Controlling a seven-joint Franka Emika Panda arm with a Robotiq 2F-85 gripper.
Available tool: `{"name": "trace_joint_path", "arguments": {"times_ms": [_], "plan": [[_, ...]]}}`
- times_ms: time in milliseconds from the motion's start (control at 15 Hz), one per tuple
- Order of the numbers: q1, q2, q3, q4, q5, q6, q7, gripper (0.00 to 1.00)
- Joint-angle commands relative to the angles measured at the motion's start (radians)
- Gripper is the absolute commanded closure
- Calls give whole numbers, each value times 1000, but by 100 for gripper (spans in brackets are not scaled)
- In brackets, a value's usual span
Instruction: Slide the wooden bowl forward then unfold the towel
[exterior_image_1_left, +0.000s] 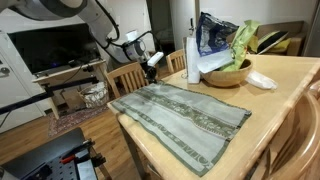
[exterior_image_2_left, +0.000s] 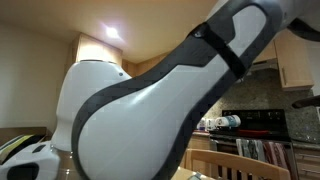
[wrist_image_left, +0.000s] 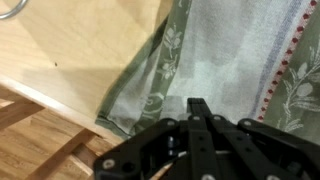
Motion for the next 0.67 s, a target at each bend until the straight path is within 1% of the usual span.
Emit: {"name": "trace_joint_path", "arguments": {"times_ms": [0,267,467,600], "plan": [[-32,-105,4,-114,-8,31,39,96],[-74,-210,17,-236,-2,69,40,96],[-107,-300,35,-350,1,77,27,96],[-118,-359,30,-428,-4,86,43,96]]}}
